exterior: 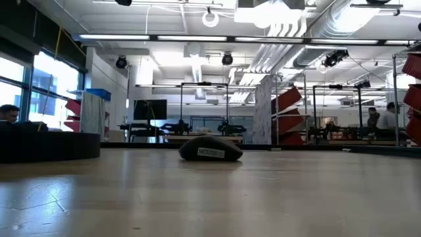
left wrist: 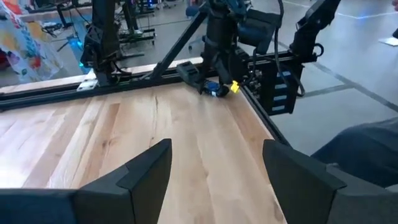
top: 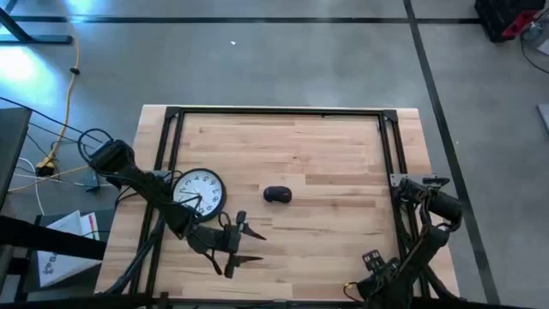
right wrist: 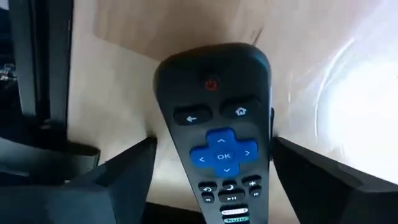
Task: Insert battery
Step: Open the black remote battery compartment
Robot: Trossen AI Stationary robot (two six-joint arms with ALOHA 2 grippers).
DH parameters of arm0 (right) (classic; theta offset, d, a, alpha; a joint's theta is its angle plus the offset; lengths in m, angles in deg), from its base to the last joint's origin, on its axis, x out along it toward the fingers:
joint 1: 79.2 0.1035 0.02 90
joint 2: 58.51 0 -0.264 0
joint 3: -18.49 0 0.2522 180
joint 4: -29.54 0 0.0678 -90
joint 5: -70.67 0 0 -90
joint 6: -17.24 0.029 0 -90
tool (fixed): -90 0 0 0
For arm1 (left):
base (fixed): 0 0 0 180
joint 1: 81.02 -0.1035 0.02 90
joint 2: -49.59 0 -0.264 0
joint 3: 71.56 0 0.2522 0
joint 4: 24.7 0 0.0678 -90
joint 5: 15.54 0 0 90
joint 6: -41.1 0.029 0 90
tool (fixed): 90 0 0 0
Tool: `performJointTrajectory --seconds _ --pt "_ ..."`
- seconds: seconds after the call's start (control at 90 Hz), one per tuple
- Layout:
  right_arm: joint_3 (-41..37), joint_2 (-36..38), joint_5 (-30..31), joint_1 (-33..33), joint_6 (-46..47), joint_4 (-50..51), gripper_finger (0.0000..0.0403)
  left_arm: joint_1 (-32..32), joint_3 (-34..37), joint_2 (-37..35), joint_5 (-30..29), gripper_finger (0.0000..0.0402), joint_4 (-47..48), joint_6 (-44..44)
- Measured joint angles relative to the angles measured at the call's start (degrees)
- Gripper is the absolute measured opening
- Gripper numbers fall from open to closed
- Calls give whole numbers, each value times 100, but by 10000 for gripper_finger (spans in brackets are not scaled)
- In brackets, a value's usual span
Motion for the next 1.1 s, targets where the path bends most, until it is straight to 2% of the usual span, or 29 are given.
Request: performJointTrajectory --seconds 0.156,0.411,0.544,0.644,0.733,0.933,1.1 --pt "-13 -17 -52 -186 -201 -31 232 -17 2 -1 -231 233 56 187" --pt "-15 -23 -87 -331 -281 -18 166 -20 7 -197 -247 233 279 242" --pt "-13 -23 -85 -431 -164 11 154 15 65 -531 -596 233 958 -57" --pt "-10 -23 -4 -554 38 34 156 71 362 -786 -930 233 992 -161" --pt "45 3 260 -677 82 46 158 79 741 -965 -1112 233 568 -157" --pt "166 308 1401 -1065 257 -18 157 -212 1469 -1032 -1224 233 -426 -295" --pt "173 839 1880 -1458 367 49 157 -418 1682 -1034 -1177 233 -603 -449"
